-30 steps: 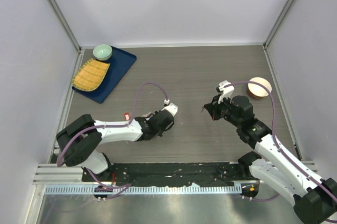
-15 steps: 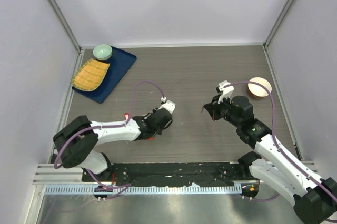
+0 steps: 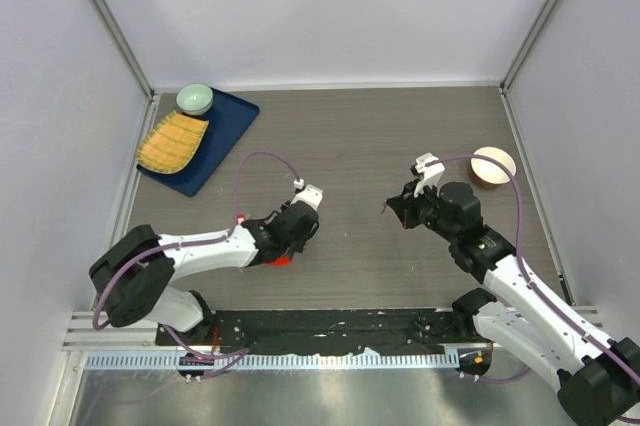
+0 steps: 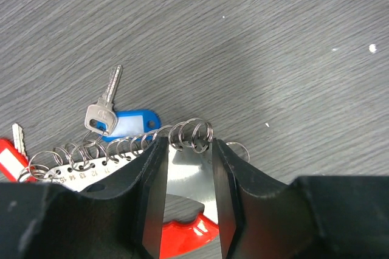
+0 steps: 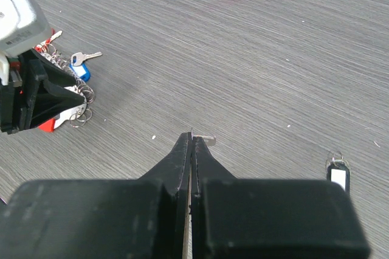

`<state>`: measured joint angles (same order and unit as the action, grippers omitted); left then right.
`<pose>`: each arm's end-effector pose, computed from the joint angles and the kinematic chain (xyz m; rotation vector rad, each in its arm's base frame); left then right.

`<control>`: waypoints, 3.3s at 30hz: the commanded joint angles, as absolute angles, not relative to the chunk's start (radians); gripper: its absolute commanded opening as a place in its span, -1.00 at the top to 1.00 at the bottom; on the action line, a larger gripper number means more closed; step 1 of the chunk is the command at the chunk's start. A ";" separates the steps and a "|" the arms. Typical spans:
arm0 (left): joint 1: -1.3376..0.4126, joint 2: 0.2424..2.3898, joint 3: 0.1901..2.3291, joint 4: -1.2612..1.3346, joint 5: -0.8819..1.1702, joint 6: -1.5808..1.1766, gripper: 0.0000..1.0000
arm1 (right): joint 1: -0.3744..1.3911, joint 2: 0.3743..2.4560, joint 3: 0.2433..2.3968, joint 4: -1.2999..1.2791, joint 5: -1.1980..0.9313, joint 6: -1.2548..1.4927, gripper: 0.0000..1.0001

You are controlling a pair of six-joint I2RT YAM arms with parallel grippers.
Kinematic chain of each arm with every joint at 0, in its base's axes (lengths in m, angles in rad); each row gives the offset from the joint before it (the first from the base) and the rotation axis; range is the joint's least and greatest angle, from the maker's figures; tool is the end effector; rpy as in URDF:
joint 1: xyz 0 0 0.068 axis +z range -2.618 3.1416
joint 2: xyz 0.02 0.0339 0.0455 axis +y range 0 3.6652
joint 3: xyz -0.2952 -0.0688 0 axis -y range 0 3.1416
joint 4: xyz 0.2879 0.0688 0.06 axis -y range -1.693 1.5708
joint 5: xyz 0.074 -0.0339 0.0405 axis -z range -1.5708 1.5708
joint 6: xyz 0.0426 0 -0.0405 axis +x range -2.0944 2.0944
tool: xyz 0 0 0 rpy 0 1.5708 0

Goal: Put the keys on the keyring

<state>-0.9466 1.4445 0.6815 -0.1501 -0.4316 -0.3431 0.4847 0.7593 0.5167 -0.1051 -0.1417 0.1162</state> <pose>0.1905 -0.2340 0.1616 0.5345 2.3131 -0.0708 0.1821 0.1027 0.2662 -0.4526 1.8990 0.5368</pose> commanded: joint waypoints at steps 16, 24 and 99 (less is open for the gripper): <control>-0.896 1.365 0.615 -0.083 -0.361 -0.609 0.42 | 0.486 0.761 0.517 -0.048 -0.156 0.129 0.99; -0.854 1.405 0.592 -0.031 -0.301 -0.621 0.48 | 0.486 0.764 0.514 -0.044 -0.155 0.130 0.99; -0.845 0.963 0.362 0.138 -0.476 -0.359 0.38 | 0.537 1.727 1.011 -0.256 -0.083 0.074 0.96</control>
